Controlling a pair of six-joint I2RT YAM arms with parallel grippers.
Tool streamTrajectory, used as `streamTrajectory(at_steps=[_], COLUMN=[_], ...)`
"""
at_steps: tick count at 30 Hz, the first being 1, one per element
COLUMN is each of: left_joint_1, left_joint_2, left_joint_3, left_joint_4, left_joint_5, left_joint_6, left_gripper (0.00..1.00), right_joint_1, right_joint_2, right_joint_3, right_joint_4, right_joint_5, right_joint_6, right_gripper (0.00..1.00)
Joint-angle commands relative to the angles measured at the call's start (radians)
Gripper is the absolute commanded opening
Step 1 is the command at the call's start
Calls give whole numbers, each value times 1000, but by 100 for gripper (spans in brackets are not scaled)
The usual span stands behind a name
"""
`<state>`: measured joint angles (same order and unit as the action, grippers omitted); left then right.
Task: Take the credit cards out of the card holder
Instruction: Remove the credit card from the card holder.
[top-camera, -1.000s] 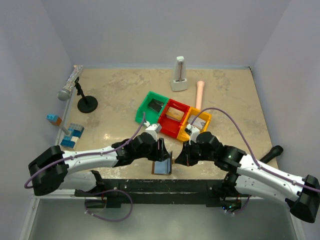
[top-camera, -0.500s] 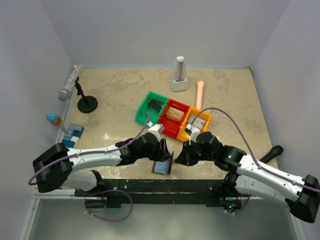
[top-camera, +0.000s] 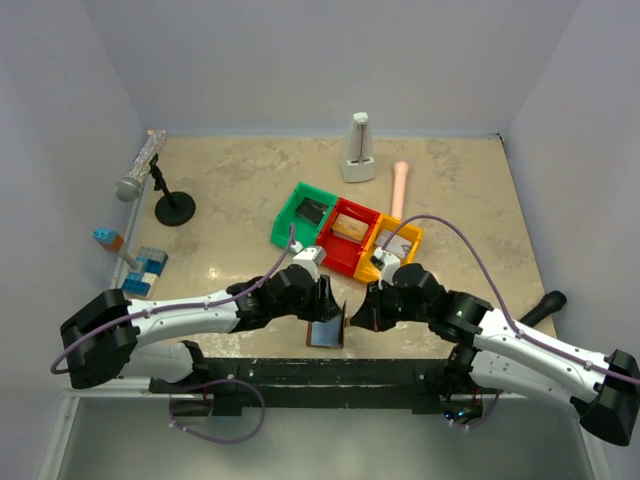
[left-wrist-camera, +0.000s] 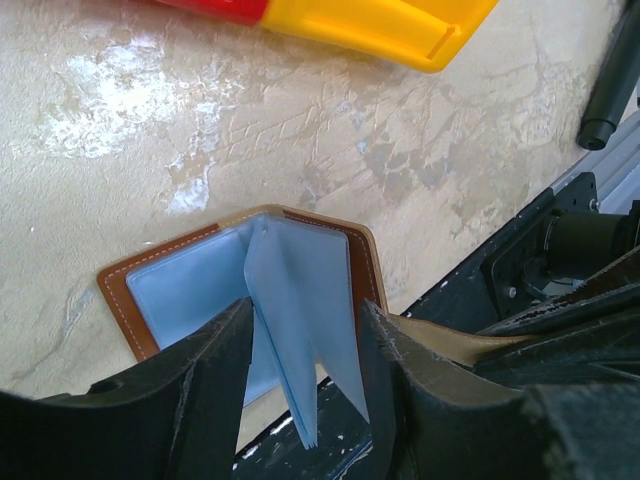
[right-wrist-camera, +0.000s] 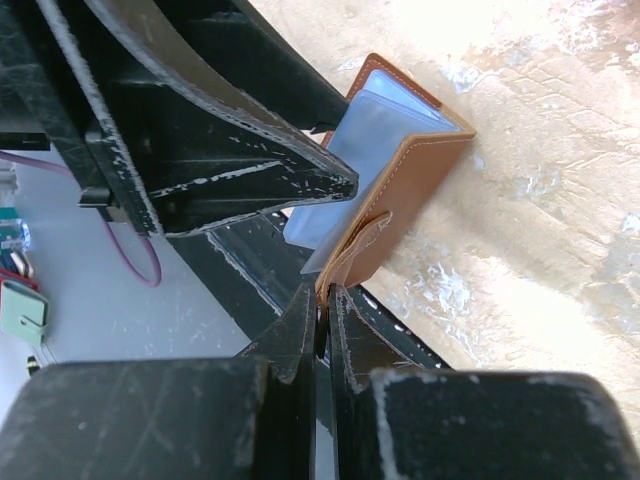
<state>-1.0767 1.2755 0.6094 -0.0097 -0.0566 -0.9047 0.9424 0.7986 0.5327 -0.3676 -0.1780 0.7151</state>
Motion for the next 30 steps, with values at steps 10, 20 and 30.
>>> streamTrajectory(at_steps=[10, 20, 30], left_joint_1=[-6, -6, -6], left_joint_2=[-15, -25, -106], left_joint_3=[24, 27, -23], left_joint_4=[22, -29, -24], left_joint_5=[3, -31, -74], left_joint_6=[21, 32, 7], left_gripper=[51, 51, 52], right_joint_1=[4, 1, -7], right_joint_2=[-4, 8, 79], right_joint_3=[-30, -33, -14], right_joint_4=[2, -77, -183], right_joint_5=[49, 153, 235], right_joint_6=[7, 63, 147], right_gripper=[0, 0, 0])
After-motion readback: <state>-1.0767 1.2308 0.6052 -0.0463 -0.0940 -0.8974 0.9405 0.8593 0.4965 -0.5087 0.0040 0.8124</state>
